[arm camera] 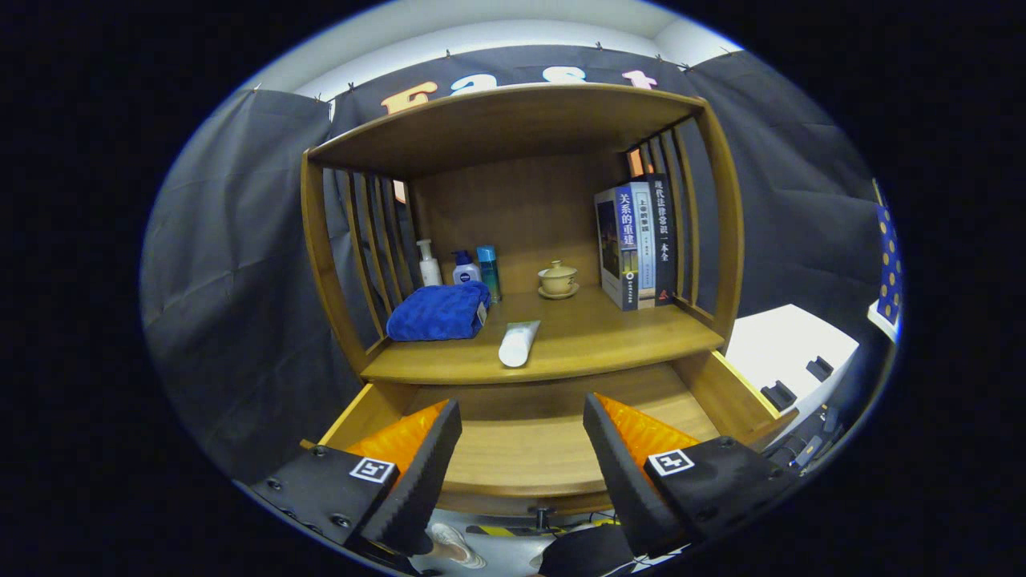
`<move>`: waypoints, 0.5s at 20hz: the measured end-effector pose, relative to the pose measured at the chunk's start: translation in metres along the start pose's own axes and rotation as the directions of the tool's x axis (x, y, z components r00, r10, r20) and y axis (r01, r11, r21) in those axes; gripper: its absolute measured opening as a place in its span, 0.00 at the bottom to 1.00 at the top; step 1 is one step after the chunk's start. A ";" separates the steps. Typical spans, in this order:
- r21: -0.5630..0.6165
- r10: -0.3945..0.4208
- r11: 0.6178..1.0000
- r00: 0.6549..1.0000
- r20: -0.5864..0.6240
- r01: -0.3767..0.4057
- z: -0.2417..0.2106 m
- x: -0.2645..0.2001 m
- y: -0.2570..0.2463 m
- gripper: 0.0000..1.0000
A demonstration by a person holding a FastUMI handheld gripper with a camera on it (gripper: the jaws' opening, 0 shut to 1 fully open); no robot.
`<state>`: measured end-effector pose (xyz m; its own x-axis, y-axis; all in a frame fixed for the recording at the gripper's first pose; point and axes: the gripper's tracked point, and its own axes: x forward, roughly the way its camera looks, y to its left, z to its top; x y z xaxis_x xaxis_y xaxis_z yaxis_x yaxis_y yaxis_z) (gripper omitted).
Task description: Pull open the drawer, take out the items inside it, and place them on the countertop above the cabinet.
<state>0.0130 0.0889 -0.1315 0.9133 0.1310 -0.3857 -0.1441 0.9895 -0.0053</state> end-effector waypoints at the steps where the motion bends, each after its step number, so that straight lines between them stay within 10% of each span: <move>1: -0.011 -0.014 1.000 1.000 0.012 0.014 -0.006 -0.004 -0.005 0.99; 10: -0.059 -0.072 0.996 0.997 -0.024 0.071 -0.077 -0.037 -0.017 0.99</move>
<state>-0.0477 0.0629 -0.1887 0.9121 0.0575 -0.4059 -0.1012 0.9910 -0.0871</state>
